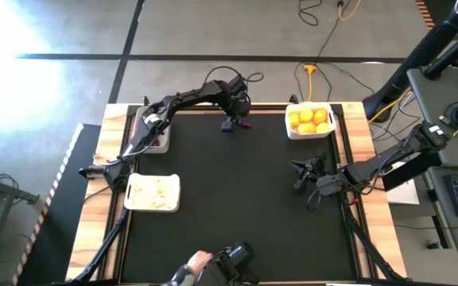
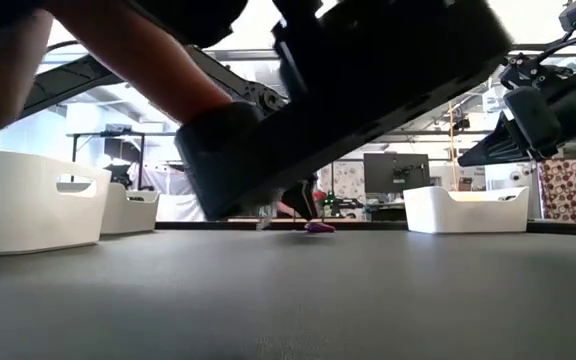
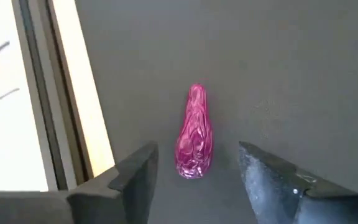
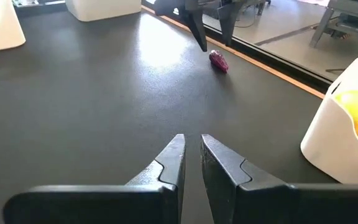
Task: Sort produce into baskets
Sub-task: Put the violet eggplant into the gray bin
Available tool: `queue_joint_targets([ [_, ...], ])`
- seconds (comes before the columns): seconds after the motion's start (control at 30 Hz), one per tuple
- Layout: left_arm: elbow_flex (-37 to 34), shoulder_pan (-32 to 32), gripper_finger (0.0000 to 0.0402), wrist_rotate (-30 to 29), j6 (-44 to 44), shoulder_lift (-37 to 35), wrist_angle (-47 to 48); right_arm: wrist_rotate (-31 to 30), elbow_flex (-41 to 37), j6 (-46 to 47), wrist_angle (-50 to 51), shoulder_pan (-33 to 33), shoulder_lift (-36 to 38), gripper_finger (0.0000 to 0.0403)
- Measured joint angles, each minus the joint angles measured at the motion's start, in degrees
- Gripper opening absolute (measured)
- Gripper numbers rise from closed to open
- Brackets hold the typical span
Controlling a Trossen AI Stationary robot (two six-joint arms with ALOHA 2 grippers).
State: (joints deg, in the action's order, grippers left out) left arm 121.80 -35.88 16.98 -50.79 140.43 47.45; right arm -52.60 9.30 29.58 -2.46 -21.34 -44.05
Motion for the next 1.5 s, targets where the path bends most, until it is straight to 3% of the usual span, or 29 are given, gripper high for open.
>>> queue_joint_targets([
  [0.33, -0.02, -0.15, 0.0202, 0.14, -6.42, 0.02, 0.9, 0.0, 0.0, 0.02, 0.02, 0.0, 0.0, 0.0043],
  [0.87, -2.05, -1.68, 0.0152, 3.14, -8.86, 0.15, -1.08, -0.11, 0.0, 0.02, 0.0, 0.0, 0.0, 0.0043],
  [1.03, -4.83, -1.73, 0.0116, 3.14, -9.55, 0.15, -4.02, -1.96, 0.0, -0.02, -0.78, 0.01, 0.0, 0.0043],
  [1.33, -5.73, -1.86, 0.0013, 3.53, -8.46, 0.15, -3.72, -7.5, 0.01, -4.56, -5.1, 4.07, -0.02, 0.0043],
  [1.5, -5.68, -2.1, 0.0008, 3.48, -5.45, -0.44, 2.92, -6.97, 0.02, -8.17, -10.08, 7.56, -0.02, 0.0043],
])
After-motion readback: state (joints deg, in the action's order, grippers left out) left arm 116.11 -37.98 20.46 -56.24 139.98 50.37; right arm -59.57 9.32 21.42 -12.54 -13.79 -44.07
